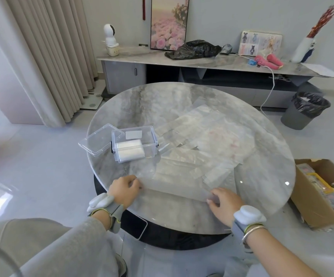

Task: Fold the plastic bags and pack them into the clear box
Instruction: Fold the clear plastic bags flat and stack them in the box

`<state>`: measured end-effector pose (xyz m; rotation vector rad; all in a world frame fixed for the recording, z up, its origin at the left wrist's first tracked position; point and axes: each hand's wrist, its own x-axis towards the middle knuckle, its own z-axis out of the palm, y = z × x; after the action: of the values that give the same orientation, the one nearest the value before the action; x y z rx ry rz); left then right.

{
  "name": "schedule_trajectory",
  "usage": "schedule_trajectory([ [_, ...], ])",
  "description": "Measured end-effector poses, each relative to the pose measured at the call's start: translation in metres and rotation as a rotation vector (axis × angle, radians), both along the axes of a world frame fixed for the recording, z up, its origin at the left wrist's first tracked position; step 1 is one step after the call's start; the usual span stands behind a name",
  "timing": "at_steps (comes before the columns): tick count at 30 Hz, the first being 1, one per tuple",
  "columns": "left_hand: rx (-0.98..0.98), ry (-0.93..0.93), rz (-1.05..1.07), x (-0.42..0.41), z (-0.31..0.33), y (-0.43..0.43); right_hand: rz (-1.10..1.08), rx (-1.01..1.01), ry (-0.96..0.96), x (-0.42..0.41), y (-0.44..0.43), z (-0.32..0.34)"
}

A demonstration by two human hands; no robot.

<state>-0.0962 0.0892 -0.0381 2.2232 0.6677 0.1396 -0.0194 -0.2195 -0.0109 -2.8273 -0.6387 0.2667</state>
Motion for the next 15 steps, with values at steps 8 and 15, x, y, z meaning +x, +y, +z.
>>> schedule_trajectory([
  [8,0.595,-0.313,-0.282,0.009,0.006,-0.014,-0.152,0.098,0.212,0.018,-0.001,-0.001],
  [15,0.653,-0.254,-0.65,0.028,-0.011,-0.026,-0.079,0.099,0.253,0.014,0.007,0.004],
])
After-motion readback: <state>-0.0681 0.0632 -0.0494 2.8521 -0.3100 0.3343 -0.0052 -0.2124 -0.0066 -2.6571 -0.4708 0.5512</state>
